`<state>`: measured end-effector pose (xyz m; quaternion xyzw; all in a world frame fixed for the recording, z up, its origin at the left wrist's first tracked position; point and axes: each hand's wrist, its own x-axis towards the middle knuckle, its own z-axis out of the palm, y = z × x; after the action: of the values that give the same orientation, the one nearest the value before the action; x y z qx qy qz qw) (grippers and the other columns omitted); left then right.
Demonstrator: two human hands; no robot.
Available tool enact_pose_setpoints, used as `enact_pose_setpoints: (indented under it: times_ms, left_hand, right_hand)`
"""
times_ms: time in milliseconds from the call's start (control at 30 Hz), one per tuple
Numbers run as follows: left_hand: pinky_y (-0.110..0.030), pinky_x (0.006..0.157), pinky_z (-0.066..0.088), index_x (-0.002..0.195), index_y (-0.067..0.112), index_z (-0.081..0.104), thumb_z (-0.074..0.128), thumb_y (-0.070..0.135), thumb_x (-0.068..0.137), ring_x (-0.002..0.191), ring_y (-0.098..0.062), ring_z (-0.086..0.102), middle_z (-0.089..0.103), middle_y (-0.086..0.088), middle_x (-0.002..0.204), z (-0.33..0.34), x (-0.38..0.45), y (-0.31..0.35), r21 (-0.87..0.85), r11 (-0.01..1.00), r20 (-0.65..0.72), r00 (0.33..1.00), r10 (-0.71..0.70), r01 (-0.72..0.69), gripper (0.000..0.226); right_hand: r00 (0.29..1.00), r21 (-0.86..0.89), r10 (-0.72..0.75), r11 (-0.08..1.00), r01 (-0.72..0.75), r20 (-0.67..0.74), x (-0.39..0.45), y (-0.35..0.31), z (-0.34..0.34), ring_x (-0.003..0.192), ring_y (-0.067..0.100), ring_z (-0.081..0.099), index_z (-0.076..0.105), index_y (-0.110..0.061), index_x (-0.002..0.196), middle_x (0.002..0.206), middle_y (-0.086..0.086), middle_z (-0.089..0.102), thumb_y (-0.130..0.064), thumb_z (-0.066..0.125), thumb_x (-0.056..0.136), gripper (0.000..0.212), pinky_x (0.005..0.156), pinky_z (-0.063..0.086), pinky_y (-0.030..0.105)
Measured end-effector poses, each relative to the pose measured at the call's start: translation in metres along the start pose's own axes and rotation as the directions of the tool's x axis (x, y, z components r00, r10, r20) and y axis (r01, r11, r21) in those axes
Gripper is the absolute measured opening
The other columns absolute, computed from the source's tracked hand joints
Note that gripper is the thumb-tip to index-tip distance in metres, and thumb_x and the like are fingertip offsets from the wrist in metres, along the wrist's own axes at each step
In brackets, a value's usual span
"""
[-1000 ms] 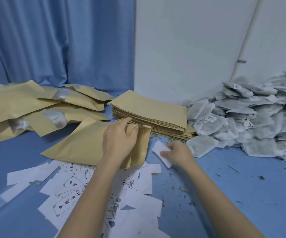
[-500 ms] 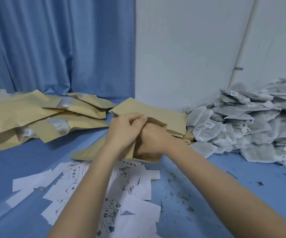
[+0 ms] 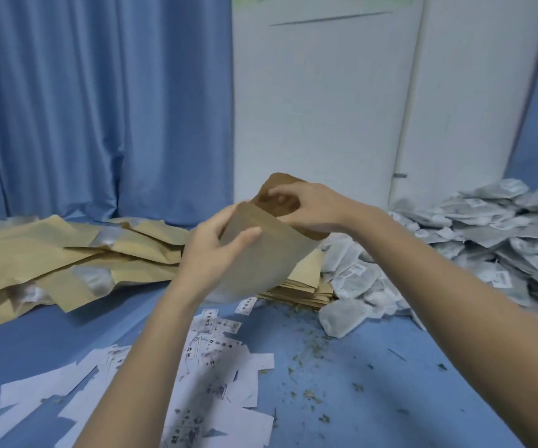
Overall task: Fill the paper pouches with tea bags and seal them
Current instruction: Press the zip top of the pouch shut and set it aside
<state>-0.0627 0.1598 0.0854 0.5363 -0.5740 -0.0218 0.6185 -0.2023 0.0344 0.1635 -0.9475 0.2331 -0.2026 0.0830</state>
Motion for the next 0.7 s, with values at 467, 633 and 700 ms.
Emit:
enact_pose_setpoints:
  times_ms: [467,633,700]
  left_hand:
    - [-0.034,0.072,0.041,0.09,-0.008,0.063,0.059,0.017,0.092,0.077,-0.021,0.051,0.058,-0.013,0.082,0.035,0.027,0.061,-0.34,0.938,-0.169,0.977,-0.128,0.064,0.026]
    - [-0.024,0.06,0.049,0.092,-0.009,0.063,0.059,0.015,0.093,0.066,-0.017,0.059,0.064,-0.008,0.073,0.052,0.027,0.06,-0.445,0.877,-0.099,0.963,-0.249,0.181,0.025]
    - [-0.019,0.054,0.049,0.082,-0.002,0.064,0.058,0.014,0.092,0.057,-0.01,0.062,0.066,-0.001,0.065,0.063,0.025,0.059,-0.481,0.848,-0.062,0.956,-0.287,0.224,0.02]
  right_hand:
    - [0.986,-0.099,0.02,0.994,-0.037,-0.165,-0.085,0.03,-0.09,0.053,0.01,0.024,0.047,-0.003,0.06,0.054,-0.003,0.025,-0.079,0.059,0.056,0.077,0.05,0.015,0.026]
    - [0.964,-0.189,0.084,0.973,-0.135,-0.253,-0.092,0.046,-0.096,0.048,0.009,0.029,0.039,-0.013,0.046,0.039,-0.005,0.027,-0.072,0.064,0.055,0.065,0.047,0.019,0.024]
    - [0.959,-0.223,0.109,0.96,-0.17,-0.261,-0.093,0.05,-0.097,0.05,0.009,0.035,0.048,-0.015,0.049,0.041,-0.007,0.034,-0.07,0.068,0.054,0.059,0.051,0.027,0.028]
